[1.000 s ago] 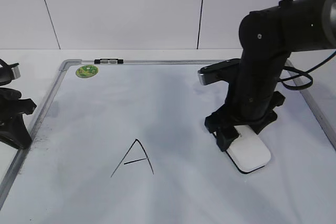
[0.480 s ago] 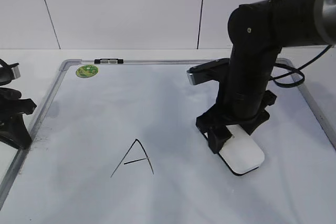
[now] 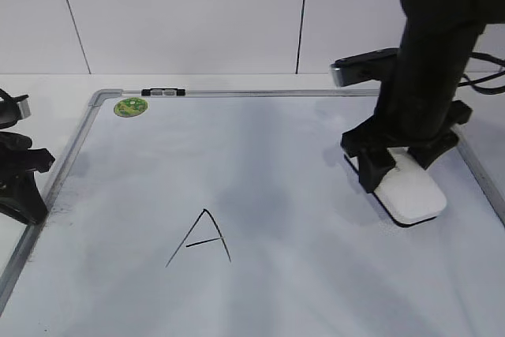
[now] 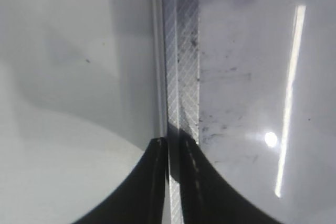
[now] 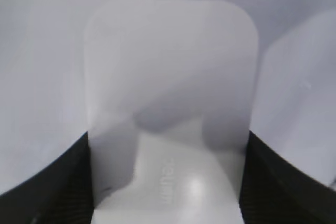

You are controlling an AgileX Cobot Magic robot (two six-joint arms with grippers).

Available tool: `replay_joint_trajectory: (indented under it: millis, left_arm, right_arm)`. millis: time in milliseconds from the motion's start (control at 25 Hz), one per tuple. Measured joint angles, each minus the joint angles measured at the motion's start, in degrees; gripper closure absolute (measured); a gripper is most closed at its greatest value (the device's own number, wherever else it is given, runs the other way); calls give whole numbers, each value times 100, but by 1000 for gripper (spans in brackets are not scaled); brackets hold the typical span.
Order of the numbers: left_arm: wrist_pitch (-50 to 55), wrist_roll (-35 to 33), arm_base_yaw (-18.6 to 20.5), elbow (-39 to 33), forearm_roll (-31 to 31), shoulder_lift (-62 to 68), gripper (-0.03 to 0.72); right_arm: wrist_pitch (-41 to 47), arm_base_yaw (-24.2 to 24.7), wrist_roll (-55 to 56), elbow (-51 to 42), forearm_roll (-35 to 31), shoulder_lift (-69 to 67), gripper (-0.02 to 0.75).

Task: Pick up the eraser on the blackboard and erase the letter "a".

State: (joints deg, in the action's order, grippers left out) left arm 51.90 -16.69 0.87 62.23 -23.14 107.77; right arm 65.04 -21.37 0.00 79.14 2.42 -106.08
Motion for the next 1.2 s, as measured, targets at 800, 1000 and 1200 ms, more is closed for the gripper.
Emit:
replay_joint_trajectory:
  millis: [800, 1000, 1200]
  left_arm:
    - [0, 0, 0, 0, 0, 0, 633]
    - [0, 0, 0, 0, 0, 0, 632]
    - [0, 0, 0, 0, 0, 0, 632]
  right_arm:
    - [-329, 2060, 0, 0, 1, 82, 200]
    - [-405, 2060, 0, 0, -36, -107, 200]
    - [-540, 2060, -45, 0, -36, -420, 200]
